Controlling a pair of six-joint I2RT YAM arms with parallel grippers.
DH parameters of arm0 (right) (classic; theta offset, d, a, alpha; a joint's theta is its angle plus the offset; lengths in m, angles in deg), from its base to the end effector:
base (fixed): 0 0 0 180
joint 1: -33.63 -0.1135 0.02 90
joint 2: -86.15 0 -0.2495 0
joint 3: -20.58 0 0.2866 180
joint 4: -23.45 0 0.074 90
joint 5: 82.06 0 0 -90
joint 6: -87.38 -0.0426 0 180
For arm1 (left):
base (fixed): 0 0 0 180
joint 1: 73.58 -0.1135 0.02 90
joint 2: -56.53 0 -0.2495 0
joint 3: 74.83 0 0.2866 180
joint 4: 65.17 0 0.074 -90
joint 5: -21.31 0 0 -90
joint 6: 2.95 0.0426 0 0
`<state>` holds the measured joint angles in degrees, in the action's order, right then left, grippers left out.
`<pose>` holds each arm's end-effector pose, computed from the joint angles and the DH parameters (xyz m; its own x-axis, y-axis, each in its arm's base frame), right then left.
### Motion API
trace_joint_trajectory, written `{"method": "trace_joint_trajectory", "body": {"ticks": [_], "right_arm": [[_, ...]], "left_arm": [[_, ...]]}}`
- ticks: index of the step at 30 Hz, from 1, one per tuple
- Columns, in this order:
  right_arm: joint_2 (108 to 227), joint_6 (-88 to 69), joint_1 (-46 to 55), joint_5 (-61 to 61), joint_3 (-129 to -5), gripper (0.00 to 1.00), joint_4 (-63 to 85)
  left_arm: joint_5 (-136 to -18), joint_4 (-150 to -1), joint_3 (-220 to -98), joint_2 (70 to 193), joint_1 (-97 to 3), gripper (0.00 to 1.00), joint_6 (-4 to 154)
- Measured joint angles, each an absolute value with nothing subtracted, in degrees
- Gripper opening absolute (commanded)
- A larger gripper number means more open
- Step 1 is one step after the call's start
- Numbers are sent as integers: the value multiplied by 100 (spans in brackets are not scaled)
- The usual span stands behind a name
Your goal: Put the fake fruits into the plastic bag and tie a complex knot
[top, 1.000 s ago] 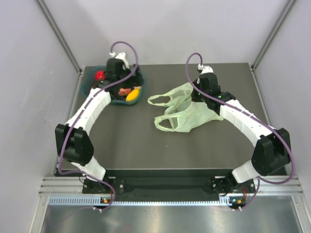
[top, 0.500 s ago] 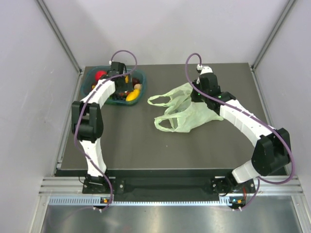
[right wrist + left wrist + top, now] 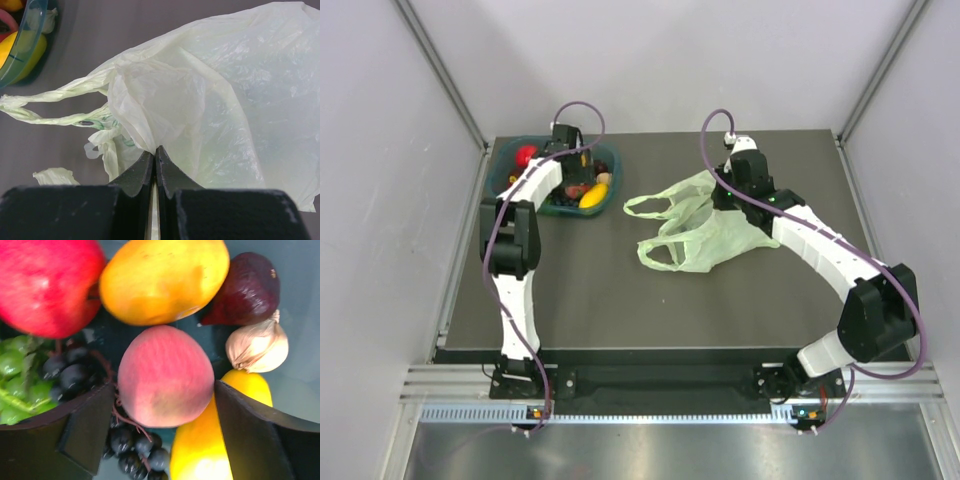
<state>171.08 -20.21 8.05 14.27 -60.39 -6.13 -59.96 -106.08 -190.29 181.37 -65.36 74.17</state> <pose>0.3455 0.1602 0.2780 -0.5797 0.0555 -0.8129 -0.1795 0.9645 0.1938 0.5151 -0.0679 0.1822 -0.7523 -0.1139 -0.6489 -0.1255 0.9917 -0.0286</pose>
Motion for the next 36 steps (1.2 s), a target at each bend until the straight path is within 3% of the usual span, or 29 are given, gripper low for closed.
{"method": "trace_joint_trajectory", "body": {"ticks": [2, 3, 5, 12, 19, 25, 36], "right_arm": [[17108, -2021, 805, 1429, -6039, 0, -613], [17108, -2021, 805, 1427, -6039, 0, -613], [17106, -2021, 805, 1429, -6039, 0, -610], [17099, -2016, 805, 1429, -6039, 0, -610], [17090, -1988, 805, 1427, -6039, 0, -610], [17084, -1973, 805, 1410, -6039, 0, -608], [16966, -1975, 805, 1252, -6039, 0, -619]], "left_arm": [[-6114, -10610, -19136, 18246, -6538, 66, 7415], [-6192, -10627, -19204, 18301, -6538, 50, 7445], [-6356, -10636, -19313, 18358, -6553, 40, 7471], [-6848, -10465, -18817, 17945, -6640, 41, 7441], [-7548, -9381, -16872, 15735, -6608, 42, 7025], [-7939, -8417, -15903, 14341, -6234, 42, 6671], [-8192, -7948, -15591, 14310, -4457, 42, 6317]]}}
